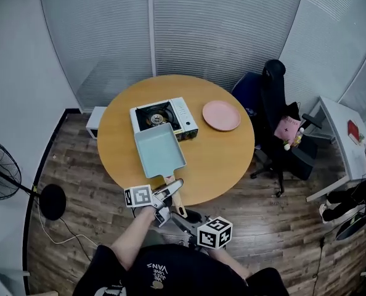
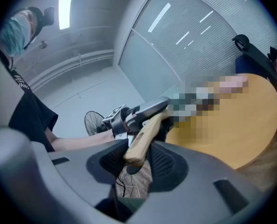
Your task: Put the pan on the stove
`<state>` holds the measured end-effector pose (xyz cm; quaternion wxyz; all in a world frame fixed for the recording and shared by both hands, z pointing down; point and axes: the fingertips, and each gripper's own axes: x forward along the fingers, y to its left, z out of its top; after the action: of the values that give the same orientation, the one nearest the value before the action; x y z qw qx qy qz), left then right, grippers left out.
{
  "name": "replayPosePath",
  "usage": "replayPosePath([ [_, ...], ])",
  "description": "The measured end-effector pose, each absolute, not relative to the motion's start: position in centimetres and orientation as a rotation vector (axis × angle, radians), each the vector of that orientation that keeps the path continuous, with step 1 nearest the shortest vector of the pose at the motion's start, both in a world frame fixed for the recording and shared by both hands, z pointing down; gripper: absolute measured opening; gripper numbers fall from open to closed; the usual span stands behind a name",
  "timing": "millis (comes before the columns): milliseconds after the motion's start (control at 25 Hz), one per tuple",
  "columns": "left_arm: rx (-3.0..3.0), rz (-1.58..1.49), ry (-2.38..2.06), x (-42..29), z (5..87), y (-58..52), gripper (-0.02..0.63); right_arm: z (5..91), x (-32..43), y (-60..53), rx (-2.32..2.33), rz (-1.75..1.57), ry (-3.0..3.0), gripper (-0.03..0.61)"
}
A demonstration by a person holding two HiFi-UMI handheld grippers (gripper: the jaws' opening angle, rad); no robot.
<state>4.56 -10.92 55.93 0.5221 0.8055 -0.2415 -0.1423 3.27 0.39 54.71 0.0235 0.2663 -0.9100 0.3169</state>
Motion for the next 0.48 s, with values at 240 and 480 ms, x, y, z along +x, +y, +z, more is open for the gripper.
replayPosePath([
  [240,1.926,-0.345,-0.614,4.6,56.7,-11.7,0.238,55.5,3.6,-0.4,0.779,0.984,-2.824,0.129],
  [480,1.923,-0.341,-0.609,4.7,57.0,-14.9,0.238,55.8,3.6,-3.5,0.789,0.972,-2.818,0.129],
])
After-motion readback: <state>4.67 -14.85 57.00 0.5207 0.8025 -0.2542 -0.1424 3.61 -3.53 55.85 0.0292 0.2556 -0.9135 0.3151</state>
